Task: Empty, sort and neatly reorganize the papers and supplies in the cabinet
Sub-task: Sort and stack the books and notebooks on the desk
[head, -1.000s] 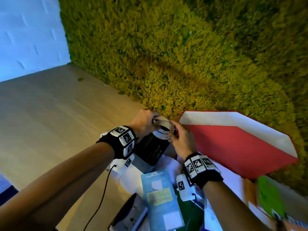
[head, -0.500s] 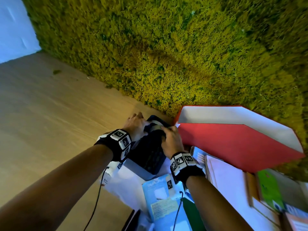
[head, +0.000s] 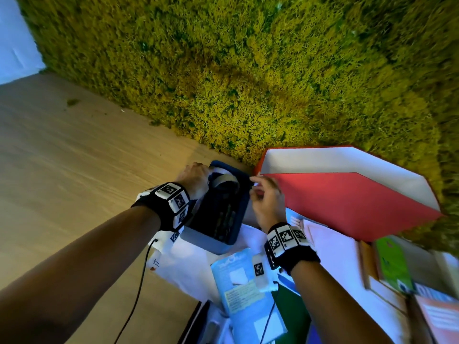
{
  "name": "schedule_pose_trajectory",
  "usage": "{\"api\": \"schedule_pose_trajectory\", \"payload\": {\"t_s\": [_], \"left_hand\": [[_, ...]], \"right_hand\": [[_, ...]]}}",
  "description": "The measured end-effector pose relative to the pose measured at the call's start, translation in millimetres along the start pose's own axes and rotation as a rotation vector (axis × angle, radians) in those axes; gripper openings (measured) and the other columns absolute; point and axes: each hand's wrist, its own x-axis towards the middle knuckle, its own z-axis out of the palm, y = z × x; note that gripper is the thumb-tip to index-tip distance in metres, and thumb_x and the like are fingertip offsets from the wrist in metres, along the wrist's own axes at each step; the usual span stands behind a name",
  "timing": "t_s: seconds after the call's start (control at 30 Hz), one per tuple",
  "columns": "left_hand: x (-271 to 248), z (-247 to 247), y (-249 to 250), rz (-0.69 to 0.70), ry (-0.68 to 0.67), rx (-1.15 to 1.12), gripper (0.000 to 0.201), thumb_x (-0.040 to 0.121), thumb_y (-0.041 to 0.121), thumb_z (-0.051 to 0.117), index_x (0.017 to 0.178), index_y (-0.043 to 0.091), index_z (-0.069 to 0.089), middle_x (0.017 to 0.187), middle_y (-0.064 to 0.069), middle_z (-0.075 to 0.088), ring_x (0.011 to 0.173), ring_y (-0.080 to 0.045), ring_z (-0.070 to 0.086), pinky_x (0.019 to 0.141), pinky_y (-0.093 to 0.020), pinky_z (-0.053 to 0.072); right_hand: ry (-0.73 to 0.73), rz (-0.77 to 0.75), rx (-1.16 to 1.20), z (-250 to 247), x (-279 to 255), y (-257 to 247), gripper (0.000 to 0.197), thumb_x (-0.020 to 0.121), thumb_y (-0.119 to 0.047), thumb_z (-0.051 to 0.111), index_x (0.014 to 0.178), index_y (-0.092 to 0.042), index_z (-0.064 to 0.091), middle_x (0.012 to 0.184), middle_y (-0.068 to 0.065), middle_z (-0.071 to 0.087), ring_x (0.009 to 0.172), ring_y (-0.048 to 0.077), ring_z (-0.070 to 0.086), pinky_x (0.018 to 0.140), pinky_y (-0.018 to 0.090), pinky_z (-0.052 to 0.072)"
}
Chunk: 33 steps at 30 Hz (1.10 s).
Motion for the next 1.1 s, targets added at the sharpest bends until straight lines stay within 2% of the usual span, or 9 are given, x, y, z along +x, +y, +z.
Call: {"api": "schedule_pose_trajectory", "payload": {"t_s": [0.17, 0.37, 0.53, 0.6, 0.73, 0.8, 0.9, 1.0, 1.1], "left_hand": [[-6.0, -7.7, 28.5, -0.002, 0.152, 0.066, 0.048, 0.093, 0.033, 0.058, 0.135, 0.013, 0.051, 0.127, -0.018, 0.050, 0.117, -0.037, 0.052, 0.097, -0.045, 0.043], [-26.8, -4.1, 94.6, 0.092, 0.185, 0.018, 0.026, 0.090, 0.038, 0.062, 0.105, 0.019, 0.070, 0.110, -0.010, 0.070, 0.103, -0.031, 0.064, 0.086, -0.040, 0.053], [-59.3, 33.5, 154.5, 0.151, 0.086, 0.014, 0.021, 0.085, 0.040, 0.064, 0.091, 0.022, 0.069, 0.099, -0.008, 0.070, 0.095, -0.033, 0.067, 0.078, -0.040, 0.056], [-71.6, 52.5, 185.0, 0.173, 0.037, 0.048, 0.019, 0.086, 0.037, 0.063, 0.089, 0.018, 0.067, 0.100, -0.009, 0.070, 0.094, -0.032, 0.067, 0.079, -0.040, 0.056], [-84.1, 95.8, 228.4, 0.195, -0.020, 0.076, 0.026, 0.084, 0.029, 0.059, 0.065, 0.014, 0.051, 0.086, -0.011, 0.071, 0.086, -0.031, 0.067, 0.070, -0.033, 0.051], [-86.9, 117.9, 250.6, 0.178, -0.072, 0.026, 0.020, 0.083, 0.036, 0.064, 0.081, 0.016, 0.064, 0.096, -0.010, 0.071, 0.095, -0.030, 0.066, 0.078, -0.034, 0.053], [-92.0, 155.1, 286.1, 0.150, -0.135, 0.007, 0.039, 0.084, 0.042, 0.065, 0.110, 0.012, 0.064, 0.111, -0.011, 0.068, 0.105, -0.032, 0.063, 0.087, -0.038, 0.053], [-97.3, 185.2, 315.3, 0.141, -0.103, 0.023, 0.045, 0.087, 0.041, 0.061, 0.117, 0.008, 0.056, 0.120, -0.016, 0.061, 0.112, -0.036, 0.056, 0.090, -0.040, 0.049], [-106.7, 199.6, 345.6, 0.060, -0.067, 0.024, 0.047, 0.090, 0.040, 0.057, 0.124, 0.008, 0.049, 0.128, -0.018, 0.050, 0.121, -0.038, 0.046, 0.098, -0.046, 0.044]], "right_hand": [[0.005, 0.091, -0.017, -29.4, -37.1, 18.3, 0.028, 0.076, -0.002, 0.061, 0.098, -0.016, 0.070, 0.097, 0.005, 0.067, 0.086, 0.020, 0.065, 0.081, 0.026, 0.049], [-0.086, 0.208, -0.015, -63.7, -73.5, 37.3, 0.016, 0.081, -0.005, 0.065, 0.094, -0.014, 0.071, 0.094, 0.003, 0.069, 0.085, 0.018, 0.066, 0.078, 0.025, 0.049], [-0.122, 0.300, 0.006, -107.6, -115.5, 63.3, 0.020, 0.082, -0.019, 0.062, 0.086, -0.038, 0.066, 0.095, 0.009, 0.067, 0.081, 0.024, 0.066, 0.077, 0.038, 0.056], [-0.137, 0.315, -0.061, -133.1, -134.7, 78.6, 0.016, 0.085, -0.016, 0.063, 0.093, -0.028, 0.069, 0.101, 0.010, 0.064, 0.089, 0.024, 0.065, 0.080, 0.031, 0.053], [-0.142, 0.349, -0.133, -170.7, -166.2, 107.0, 0.014, 0.087, -0.016, 0.063, 0.099, -0.017, 0.070, 0.106, 0.010, 0.063, 0.095, 0.024, 0.064, 0.086, 0.034, 0.051], [-0.117, 0.388, -0.147, -189.3, -180.8, 122.1, 0.014, 0.087, -0.016, 0.062, 0.099, -0.016, 0.070, 0.105, 0.011, 0.064, 0.094, 0.024, 0.065, 0.083, 0.030, 0.050], [-0.056, 0.445, -0.193, -221.8, -208.7, 146.2, 0.018, 0.088, -0.019, 0.062, 0.105, -0.017, 0.069, 0.112, 0.010, 0.063, 0.099, 0.024, 0.062, 0.085, 0.029, 0.047], [0.034, 0.495, -0.257, -252.2, -233.1, 165.1, 0.025, 0.087, -0.021, 0.063, 0.112, -0.017, 0.065, 0.118, 0.011, 0.058, 0.111, 0.030, 0.055, 0.091, 0.037, 0.046], [0.092, 0.510, -0.469, -282.7, -256.1, 179.3, 0.046, 0.081, -0.030, 0.054, 0.126, -0.018, 0.055, 0.116, 0.016, 0.053, 0.109, 0.039, 0.048, 0.084, 0.045, 0.044]]}}
